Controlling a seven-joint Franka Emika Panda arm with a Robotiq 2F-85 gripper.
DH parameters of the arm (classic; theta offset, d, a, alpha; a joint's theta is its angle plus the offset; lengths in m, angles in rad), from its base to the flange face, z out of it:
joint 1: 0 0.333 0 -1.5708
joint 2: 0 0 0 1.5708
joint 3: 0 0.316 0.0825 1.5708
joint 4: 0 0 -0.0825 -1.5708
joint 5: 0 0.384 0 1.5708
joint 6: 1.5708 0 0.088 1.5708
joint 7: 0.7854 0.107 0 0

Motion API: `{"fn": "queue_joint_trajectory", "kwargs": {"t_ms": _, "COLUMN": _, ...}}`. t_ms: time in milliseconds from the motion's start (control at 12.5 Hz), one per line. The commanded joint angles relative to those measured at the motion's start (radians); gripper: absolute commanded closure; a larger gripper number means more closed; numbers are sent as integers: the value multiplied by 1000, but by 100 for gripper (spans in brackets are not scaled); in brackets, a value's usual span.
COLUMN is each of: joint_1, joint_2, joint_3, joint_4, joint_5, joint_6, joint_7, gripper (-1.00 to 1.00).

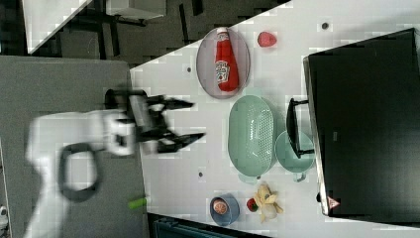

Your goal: Drag strainer left to right.

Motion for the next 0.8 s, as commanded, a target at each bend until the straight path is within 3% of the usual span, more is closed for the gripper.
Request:
{"fn": "queue_joint_trajectory", "kwargs": {"t_ms": 80, "joint_1": -12, "joint_2": -47, "joint_3": -5, "joint_4": 137, "joint_5": 110, "joint_6": -260, "joint_7": -162, "gripper": -100}}
{"fn": "queue_joint_trajectory", "kwargs": {"t_ms": 400, "joint_1": -12, "joint_2": -102, "joint_3": -11, "joint_4": 263, "joint_5": 145, "joint_6": -375, "joint_7": -306, "gripper": -100}}
{"fn": "queue_joint_trajectory", "kwargs": {"t_ms": 800, "joint_1": -12, "joint_2": -115, "joint_3": -17, "joint_4": 265, "joint_5": 146, "joint_6": -409, "joint_7": -306, "gripper": -100}}
